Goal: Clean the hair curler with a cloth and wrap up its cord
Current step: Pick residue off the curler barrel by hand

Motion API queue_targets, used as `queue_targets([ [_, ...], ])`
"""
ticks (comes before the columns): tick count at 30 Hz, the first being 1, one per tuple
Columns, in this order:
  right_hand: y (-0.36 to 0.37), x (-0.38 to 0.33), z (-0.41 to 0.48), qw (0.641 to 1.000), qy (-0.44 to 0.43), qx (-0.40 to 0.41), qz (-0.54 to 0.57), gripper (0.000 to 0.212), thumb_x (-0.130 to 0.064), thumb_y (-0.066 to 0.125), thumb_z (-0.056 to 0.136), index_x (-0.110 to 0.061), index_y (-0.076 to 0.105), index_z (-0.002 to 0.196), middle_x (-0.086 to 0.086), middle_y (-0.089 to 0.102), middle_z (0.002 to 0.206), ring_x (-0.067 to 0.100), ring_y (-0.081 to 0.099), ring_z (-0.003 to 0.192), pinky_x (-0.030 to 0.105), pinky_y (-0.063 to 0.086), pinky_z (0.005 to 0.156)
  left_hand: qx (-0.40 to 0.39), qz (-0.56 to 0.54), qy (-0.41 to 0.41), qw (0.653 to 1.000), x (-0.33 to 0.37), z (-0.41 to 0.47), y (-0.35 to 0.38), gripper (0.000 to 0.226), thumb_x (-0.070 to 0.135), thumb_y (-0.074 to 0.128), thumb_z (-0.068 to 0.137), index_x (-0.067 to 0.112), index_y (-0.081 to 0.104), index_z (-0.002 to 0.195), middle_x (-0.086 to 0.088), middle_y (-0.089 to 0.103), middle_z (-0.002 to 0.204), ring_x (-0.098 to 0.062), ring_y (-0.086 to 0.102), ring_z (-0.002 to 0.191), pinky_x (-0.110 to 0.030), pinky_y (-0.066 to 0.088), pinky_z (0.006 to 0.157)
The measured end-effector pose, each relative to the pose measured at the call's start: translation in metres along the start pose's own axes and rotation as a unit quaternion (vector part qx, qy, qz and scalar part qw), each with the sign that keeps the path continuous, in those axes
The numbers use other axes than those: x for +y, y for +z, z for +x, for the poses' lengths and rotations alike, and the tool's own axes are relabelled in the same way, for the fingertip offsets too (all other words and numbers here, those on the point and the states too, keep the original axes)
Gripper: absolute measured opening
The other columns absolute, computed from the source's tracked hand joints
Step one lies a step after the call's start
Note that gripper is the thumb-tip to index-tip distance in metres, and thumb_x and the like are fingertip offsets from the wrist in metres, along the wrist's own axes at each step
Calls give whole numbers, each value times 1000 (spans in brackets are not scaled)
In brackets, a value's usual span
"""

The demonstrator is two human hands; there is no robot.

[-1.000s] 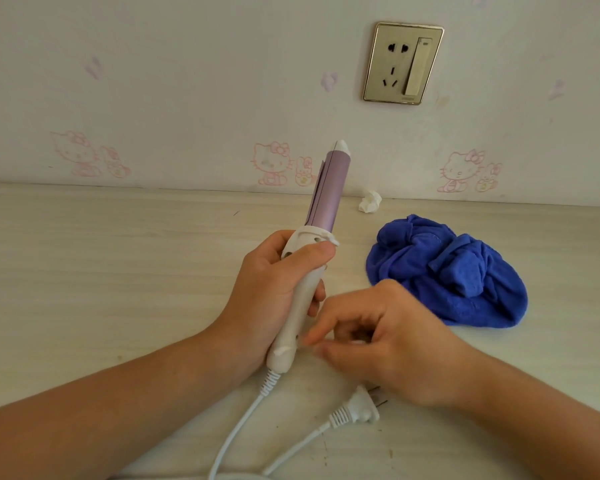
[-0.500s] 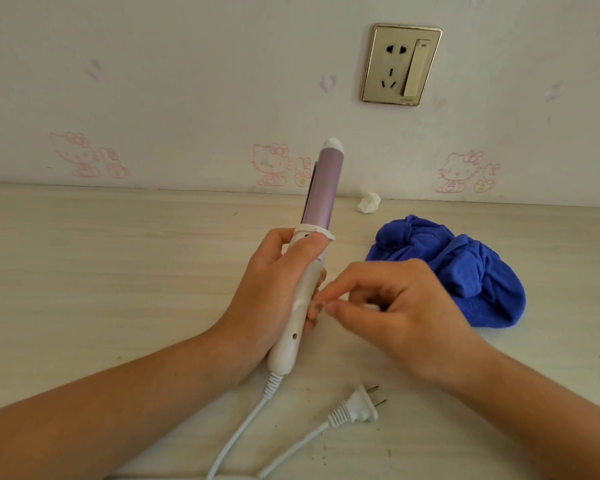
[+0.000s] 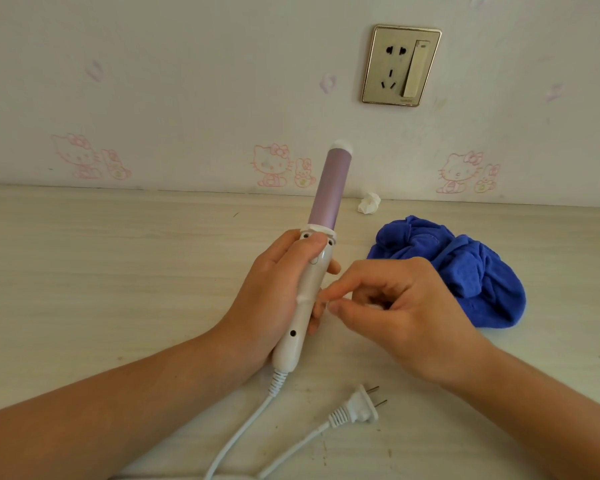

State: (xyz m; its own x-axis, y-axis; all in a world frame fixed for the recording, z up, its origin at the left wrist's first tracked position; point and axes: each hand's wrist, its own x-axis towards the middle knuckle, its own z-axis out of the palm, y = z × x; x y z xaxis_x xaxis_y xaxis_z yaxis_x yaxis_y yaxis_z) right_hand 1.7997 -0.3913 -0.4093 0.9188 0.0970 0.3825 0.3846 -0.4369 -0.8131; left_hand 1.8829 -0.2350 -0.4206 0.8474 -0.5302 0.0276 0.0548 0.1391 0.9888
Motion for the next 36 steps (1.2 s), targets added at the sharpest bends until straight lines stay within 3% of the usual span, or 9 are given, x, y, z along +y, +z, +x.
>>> queue_targets([
  [3, 5, -2, -4, 996, 14, -83, 13, 15, -3, 72, 89, -16, 80, 88, -10, 44, 47, 3, 33, 44, 15, 40, 54, -6, -7, 4, 1000, 1, 2, 1, 25, 47, 57, 90, 25, 69, 93, -8, 69, 83, -22, 55, 53, -30, 47, 47],
  [5, 3, -1, -2, 1000, 5, -24, -12, 14, -5, 73, 90, -17, 79, 86, -10, 45, 46, 4, 33, 44, 22, 44, 53, -13, -15, -5, 1000, 1, 2, 1, 24, 49, 56, 90, 28, 67, 89, -4, 66, 72, -20, 54, 51, -29, 45, 46],
  [8, -4, 0, 2, 998, 15, 57, -27, 15, -1, 73, 91, -15, 78, 86, -5, 45, 45, 4, 33, 43, 12, 36, 51, -24, -27, -12, 999, 1, 1, 1, 27, 50, 55, 92, 24, 63, 92, 0, 62, 68, -18, 53, 47, -27, 43, 42],
  [13, 6, -5, -3, 998, 18, -64, -13, 14, -4, 73, 90, -17, 79, 88, -12, 46, 47, 4, 34, 45, 28, 44, 54, -5, -75, -42, 996, 0, 3, 1, 39, 50, 54, 87, 16, 68, 101, -8, 67, 77, -20, 52, 49, -27, 43, 45],
  [17, -6, 3, 4, 997, 31, 59, -27, 15, 0, 73, 90, -14, 77, 86, -7, 47, 46, 5, 34, 45, 18, 35, 50, -21, -76, -55, 995, -2, 2, -1, 46, 53, 51, 89, 12, 73, 92, -7, 58, 59, -18, 50, 42, -25, 42, 40],
  [20, -3, 0, 1, 1000, 18, -17, -5, 17, 4, 71, 91, -11, 79, 87, -8, 48, 46, 4, 32, 44, 10, 35, 53, -15, -75, -49, 996, -4, 2, -3, 49, 46, 51, 90, 4, 57, 113, -3, 63, 64, -19, 50, 43, -27, 41, 40],
  [26, -11, 9, 8, 994, 39, 98, -1, 14, -2, 72, 92, -14, 76, 85, -9, 41, 44, 4, 32, 42, 13, 32, 47, -77, -112, -24, 990, -3, 1, -6, 37, 24, 50, 80, 8, 50, 113, -11, 59, 80, -21, 44, 44, -25, 36, 41],
  [31, -5, 8, 6, 997, 15, 75, 20, 6, -10, 72, 90, -13, 76, 86, -11, 43, 45, 3, 32, 42, 12, 33, 48, -84, -112, -20, 990, -3, 0, -6, 38, 20, 47, 76, 10, 51, 113, -8, 59, 76, -20, 44, 44, -24, 36, 41],
  [36, -13, 12, 8, 990, 32, 134, 30, 12, -4, 72, 92, -15, 75, 88, 2, 44, 45, 21, 36, 43, 26, 35, 47, -109, -105, -21, 988, -4, -1, -5, 48, 19, 44, 77, 4, 50, 122, -18, 57, 88, -22, 42, 43, -23, 36, 41],
])
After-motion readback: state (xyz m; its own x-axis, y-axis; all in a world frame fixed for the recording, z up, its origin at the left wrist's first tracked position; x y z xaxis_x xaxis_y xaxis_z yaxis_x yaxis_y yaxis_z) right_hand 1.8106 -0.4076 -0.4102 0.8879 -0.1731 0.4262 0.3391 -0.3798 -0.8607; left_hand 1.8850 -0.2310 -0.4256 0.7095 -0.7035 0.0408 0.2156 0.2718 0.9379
